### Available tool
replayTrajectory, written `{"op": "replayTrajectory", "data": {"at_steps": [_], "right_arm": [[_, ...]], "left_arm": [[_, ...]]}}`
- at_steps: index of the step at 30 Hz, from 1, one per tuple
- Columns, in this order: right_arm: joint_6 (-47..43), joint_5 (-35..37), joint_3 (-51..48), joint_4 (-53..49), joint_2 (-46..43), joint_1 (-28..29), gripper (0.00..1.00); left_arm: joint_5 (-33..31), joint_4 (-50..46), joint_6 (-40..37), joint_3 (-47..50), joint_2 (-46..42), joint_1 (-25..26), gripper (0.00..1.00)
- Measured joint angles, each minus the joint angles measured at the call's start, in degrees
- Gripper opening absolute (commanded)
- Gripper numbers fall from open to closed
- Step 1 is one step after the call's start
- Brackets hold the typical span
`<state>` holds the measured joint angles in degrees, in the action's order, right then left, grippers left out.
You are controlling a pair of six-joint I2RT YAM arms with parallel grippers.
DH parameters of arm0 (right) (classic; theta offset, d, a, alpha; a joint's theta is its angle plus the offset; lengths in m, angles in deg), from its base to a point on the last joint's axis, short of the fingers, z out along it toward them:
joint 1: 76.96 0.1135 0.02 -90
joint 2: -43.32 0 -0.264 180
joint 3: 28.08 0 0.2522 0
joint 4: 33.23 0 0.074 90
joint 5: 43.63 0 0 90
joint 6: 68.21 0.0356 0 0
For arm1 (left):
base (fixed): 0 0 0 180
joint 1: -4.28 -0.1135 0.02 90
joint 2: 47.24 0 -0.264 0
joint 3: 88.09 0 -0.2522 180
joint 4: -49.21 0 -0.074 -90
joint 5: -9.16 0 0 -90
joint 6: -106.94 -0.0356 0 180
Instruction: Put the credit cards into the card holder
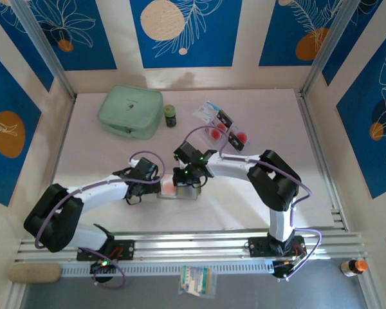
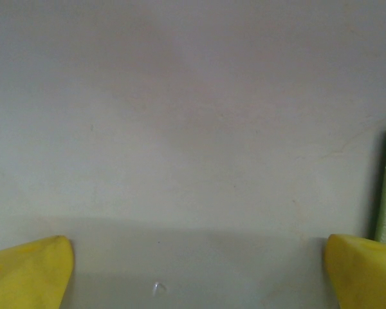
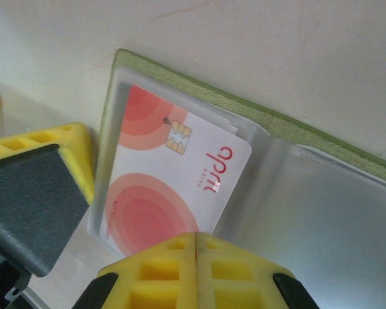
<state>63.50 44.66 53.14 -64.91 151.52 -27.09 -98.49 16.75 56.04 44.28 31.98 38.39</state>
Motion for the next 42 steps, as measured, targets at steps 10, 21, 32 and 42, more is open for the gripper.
{"op": "replayTrajectory", "data": {"at_steps": [10,21,32,42], "right_arm": [[-0.39,-0.44,2.99,-1.07,3.28,0.07,0.0],[-0.39,-1.31,5.09,-1.92,5.09,0.17,0.0],[-0.94,-1.7,5.14,-2.19,3.69,-0.61,0.0],[-1.9,0.92,4.0,-3.54,-2.84,-2.91,0.0]], "left_arm": [[0.02,-0.24,-0.63,-0.92,1.27,0.02,1.0],[0.17,-0.22,-0.61,-0.92,1.27,0.0,1.0],[0.66,-0.76,-0.59,-0.92,-0.52,-0.04,1.0],[-0.76,-3.52,-0.87,-3.34,-7.28,-0.59,1.0]]}}
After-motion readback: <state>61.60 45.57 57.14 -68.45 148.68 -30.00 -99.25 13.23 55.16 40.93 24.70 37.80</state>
